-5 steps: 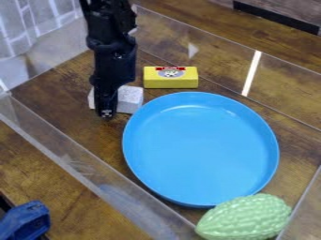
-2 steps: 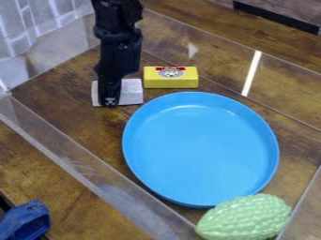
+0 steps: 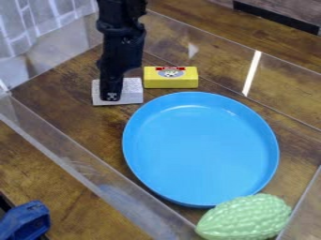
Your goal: Put the white object in the blue tray
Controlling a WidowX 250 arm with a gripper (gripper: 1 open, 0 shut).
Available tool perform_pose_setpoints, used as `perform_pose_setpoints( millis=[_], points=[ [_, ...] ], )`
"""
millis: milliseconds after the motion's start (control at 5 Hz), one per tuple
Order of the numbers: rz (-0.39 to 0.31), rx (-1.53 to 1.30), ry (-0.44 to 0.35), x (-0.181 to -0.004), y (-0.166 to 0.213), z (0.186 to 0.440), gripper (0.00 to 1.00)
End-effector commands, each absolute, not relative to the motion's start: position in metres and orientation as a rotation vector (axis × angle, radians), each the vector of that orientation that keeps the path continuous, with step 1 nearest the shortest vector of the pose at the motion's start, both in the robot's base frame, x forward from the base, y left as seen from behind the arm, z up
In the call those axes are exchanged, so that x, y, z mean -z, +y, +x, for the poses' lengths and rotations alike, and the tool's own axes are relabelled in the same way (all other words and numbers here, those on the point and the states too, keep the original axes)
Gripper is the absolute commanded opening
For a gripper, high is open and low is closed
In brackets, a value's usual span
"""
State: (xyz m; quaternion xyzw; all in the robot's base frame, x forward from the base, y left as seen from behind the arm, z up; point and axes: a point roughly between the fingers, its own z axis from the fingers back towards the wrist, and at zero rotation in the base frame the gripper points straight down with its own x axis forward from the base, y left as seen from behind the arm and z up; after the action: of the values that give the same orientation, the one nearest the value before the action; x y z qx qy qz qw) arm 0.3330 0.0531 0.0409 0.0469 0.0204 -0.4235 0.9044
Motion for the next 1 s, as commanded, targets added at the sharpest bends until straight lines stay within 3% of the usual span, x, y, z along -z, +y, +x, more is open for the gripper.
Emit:
perform_pose_setpoints(
  millis=[0,800],
  points=[
    [0.141,0.906,-0.001,-0.059,0.047,0.347,0.0],
    [0.163,0.958,0.018,-0.071,0.043,0.345,0.0]
  ],
)
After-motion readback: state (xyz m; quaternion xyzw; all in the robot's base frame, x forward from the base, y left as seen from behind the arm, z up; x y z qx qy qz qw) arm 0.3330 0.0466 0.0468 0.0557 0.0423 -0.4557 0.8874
